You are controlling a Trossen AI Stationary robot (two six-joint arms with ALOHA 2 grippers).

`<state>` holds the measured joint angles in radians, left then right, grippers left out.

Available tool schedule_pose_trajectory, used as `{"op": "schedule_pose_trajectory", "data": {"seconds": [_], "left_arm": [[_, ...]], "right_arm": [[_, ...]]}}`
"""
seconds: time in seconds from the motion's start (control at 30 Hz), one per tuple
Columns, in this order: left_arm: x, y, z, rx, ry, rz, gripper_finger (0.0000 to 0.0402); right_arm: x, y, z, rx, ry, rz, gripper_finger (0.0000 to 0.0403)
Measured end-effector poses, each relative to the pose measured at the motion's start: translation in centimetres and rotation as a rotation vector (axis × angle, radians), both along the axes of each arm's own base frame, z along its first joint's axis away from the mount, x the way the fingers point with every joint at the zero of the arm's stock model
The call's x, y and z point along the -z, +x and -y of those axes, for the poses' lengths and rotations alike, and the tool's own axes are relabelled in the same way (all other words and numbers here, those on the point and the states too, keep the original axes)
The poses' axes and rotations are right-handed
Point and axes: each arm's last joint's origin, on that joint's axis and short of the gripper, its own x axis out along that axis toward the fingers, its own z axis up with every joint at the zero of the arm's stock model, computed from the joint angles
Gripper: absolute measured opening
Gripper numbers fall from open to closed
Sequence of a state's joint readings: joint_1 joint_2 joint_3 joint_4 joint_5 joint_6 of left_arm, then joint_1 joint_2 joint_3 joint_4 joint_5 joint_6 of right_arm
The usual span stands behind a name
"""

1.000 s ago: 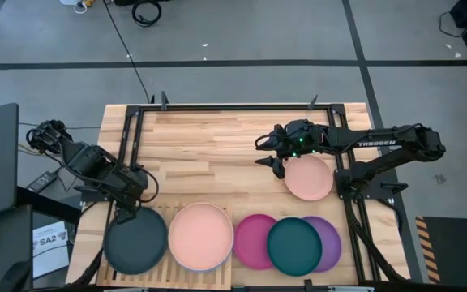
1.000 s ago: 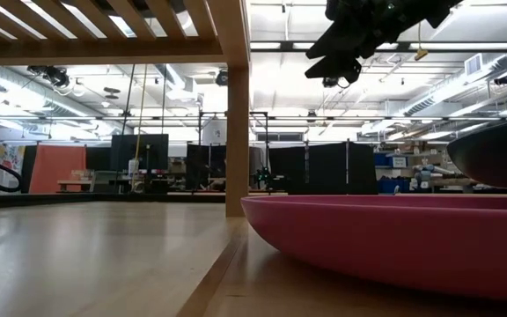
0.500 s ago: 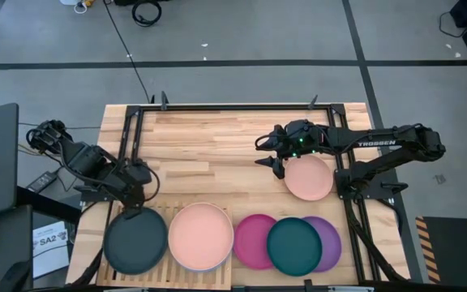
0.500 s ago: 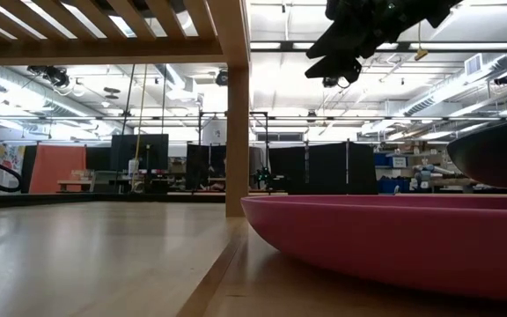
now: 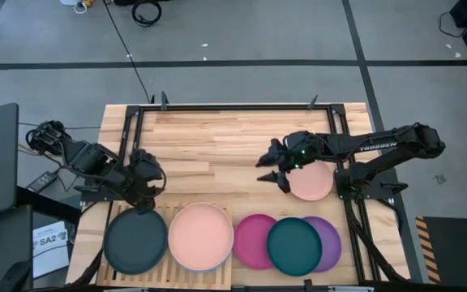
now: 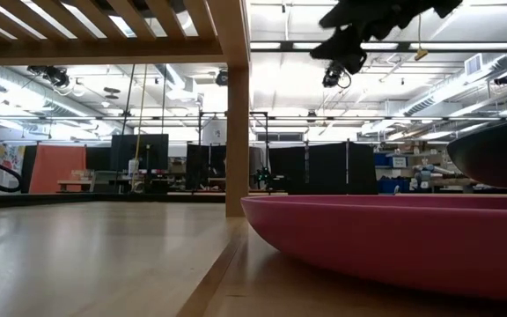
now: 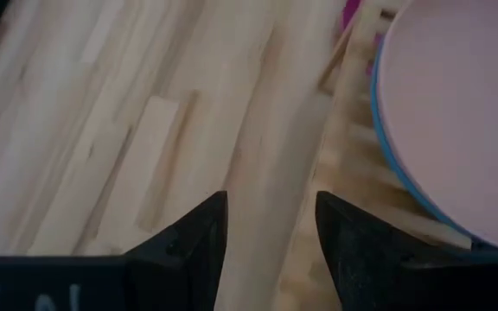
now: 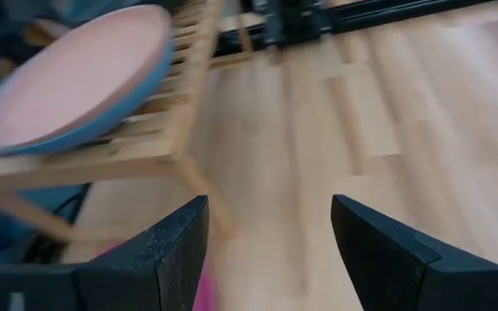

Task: Place and stack plates onto a shelf
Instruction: Stack the dark green plate on top of the dark green plate on the shelf

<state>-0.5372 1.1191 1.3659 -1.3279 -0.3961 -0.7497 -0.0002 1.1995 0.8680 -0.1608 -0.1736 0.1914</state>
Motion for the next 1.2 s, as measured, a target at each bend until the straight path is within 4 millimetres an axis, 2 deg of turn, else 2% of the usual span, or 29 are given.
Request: {"op": "schedule_pose_trajectory", "data": {"seconds": [0.23,0.4,0.6,0.87,1.2], "left_arm": [[-0.4,0.8,-0.4,0.023,0.062,0.068,0.0183],[-0.6,1.4,-0.8,0.037,0.082,0.097,0.0183],[-0.8,1.8,-1.1,0.023,0.080,0.123,0.0183],[-0.8,1.8,-1.2,0.017,0.079,0.125,0.0183],[-0.8,1.8,-1.2,0.017,0.079,0.125,0.0183]], "right_arm": [[0.1,-0.3,-2.7,-0.131,0.018,-0.012,0.0249],[0.8,-1.0,-4.6,-0.203,0.024,-0.106,0.0249],[1.7,-2.2,-6.5,-0.204,0.080,-0.254,0.0247],[2.3,-2.9,-8.4,-0.198,0.059,-0.316,0.0246],[6.0,-1.4,-10.2,-0.211,-0.003,-0.459,0.0245]]}}
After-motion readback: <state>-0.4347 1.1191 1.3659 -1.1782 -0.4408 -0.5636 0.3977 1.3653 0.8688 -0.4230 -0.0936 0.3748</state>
